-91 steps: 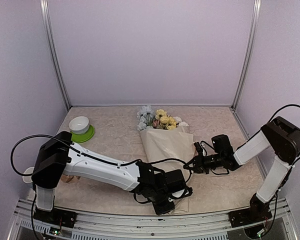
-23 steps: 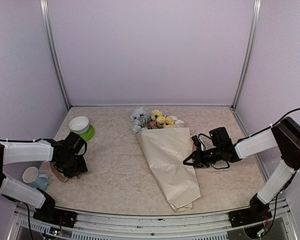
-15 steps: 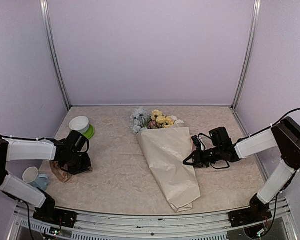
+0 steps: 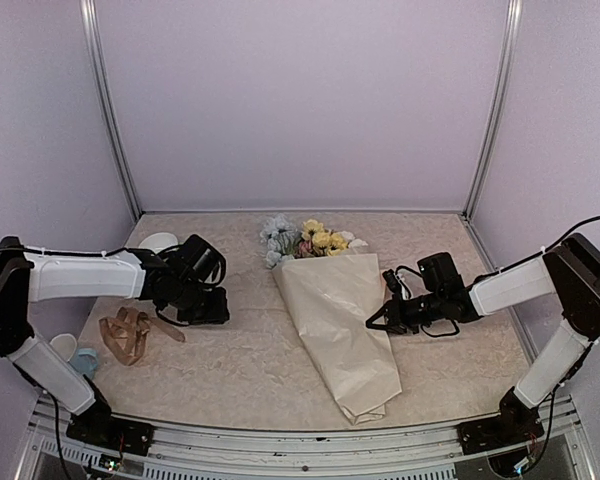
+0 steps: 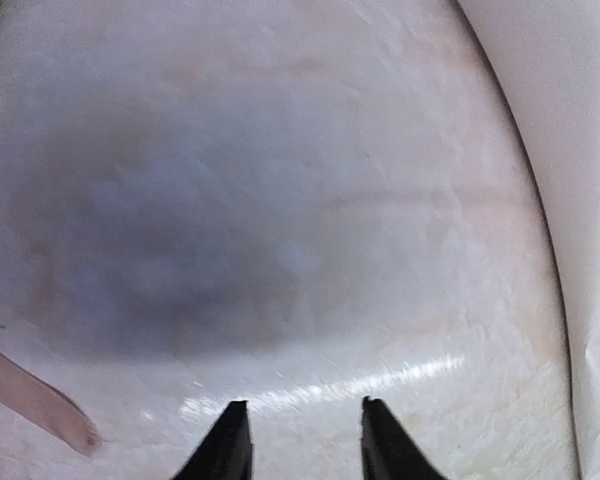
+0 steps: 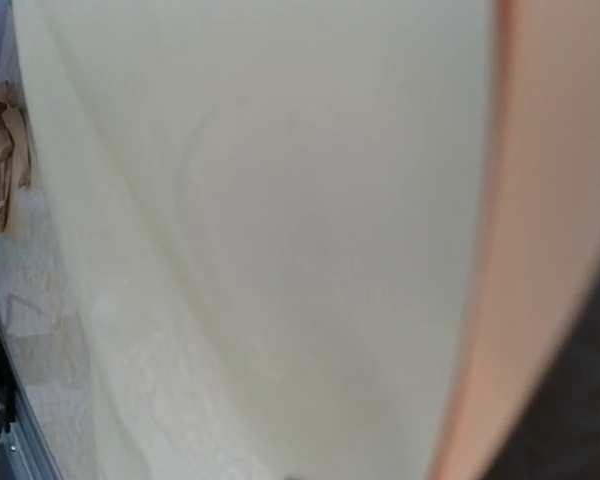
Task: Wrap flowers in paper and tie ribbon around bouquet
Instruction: Adjust the ribbon at the corner of the board.
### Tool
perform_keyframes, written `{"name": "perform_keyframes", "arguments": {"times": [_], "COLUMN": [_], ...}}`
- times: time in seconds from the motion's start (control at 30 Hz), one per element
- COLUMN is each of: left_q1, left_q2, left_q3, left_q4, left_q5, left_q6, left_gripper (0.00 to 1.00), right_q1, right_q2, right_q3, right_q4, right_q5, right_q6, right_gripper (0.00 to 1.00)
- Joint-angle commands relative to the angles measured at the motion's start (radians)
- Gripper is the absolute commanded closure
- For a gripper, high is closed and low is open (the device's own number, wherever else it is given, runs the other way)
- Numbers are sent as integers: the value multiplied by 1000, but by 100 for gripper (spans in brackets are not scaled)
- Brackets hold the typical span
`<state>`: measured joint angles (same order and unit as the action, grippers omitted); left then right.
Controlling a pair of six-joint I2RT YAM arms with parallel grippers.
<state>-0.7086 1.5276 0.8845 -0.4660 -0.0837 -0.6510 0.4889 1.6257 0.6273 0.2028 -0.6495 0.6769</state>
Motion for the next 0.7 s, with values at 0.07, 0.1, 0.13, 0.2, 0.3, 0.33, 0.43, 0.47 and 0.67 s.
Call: {"name": "perform_keyframes", "arguments": {"times": [0.07,0.1,0.13,0.2,0.3,0.33,0.43,0.47,0.67], "left_q1": [252,265,270,273,284,295,322,329,382], "left_q2": [-92,-116,-131,-149,-171,-181,-207,-210,-97], "left_q3": [-74,-96,-113,-136,-167,-177,-205,-211,-207], "left_q4": [-72,-50,-36,-29,-38,-39,-27,-17,75], "left_q5": [-65,-63,-65,-88,-153,-167,-191,-192,-100], "left_q6": [-81,-110,-141,-192,-254,-272,-320,-327,-277], "left_gripper": [48,47,44,33,4,2,1,1,11], "right_q1": [10,10,10,10,10,9,10,9,10], "right_q2": [-23,-23,-23,-22,-18,-16,-16,-17,-11], "right_q3": [21,20,21,22,27,28,27,26,22], "right_q4": [-10,-10,-10,-16,-26,-27,-24,-21,-5], "right_q5": [16,15,14,14,15,14,17,16,10], "right_q6": [-9,-8,-9,-14,-23,-25,-24,-23,-17], "right_gripper": [100,100,100,100,100,100,100,100,100]}}
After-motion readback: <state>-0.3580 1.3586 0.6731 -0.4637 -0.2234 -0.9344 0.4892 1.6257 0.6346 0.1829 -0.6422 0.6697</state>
